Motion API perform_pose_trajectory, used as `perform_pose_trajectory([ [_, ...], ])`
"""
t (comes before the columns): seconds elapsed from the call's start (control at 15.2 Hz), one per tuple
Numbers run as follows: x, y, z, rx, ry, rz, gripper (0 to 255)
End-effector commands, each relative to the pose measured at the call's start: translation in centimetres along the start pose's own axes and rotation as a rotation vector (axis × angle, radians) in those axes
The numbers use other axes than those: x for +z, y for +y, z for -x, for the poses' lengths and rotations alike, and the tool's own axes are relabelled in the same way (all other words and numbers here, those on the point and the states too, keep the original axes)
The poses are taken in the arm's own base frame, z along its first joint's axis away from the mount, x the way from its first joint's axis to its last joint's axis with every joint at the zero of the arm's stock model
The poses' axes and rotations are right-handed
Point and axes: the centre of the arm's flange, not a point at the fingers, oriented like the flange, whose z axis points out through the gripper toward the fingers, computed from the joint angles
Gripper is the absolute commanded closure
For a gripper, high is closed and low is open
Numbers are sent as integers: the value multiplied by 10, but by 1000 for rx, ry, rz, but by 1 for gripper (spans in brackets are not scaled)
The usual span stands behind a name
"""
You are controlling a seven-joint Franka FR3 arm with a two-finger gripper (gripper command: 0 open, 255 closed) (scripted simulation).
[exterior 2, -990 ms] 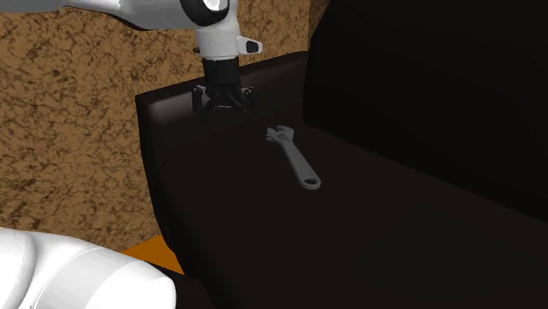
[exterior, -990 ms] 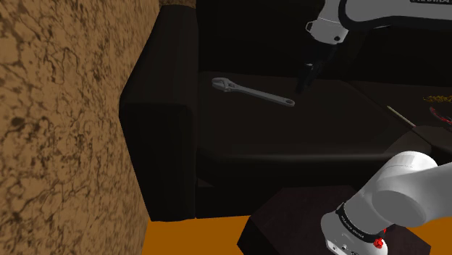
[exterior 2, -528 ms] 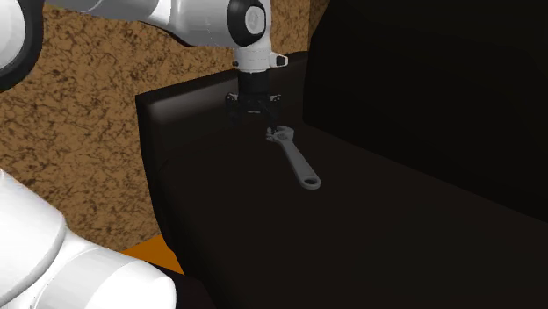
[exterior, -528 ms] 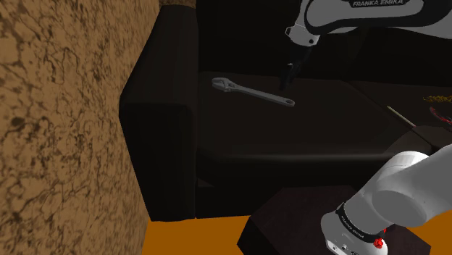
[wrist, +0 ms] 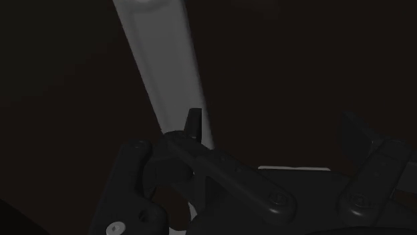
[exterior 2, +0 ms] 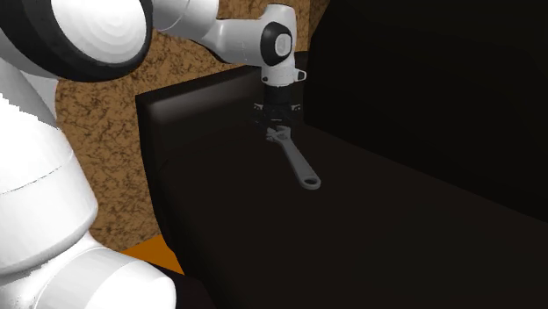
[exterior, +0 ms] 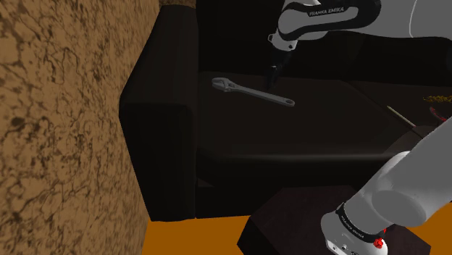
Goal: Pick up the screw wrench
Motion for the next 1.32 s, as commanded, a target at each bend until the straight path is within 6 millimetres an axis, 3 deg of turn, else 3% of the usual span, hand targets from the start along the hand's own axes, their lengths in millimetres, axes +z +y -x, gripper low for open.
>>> perform_pose_trajectory([
  [0.0, 14, 16, -22, -24, -1, -4, 0],
  [0.46, 55, 62, -94, -104, -7, -22, 0],
  [0.99, 95, 63, -94, -105, -7, -22, 0],
  [1.12, 95, 63, -94, -105, -7, -22, 0],
  [1.19, 94, 63, -94, -105, -7, -22, 255],
  [1.25, 94, 63, -94, -105, -7, -22, 255],
])
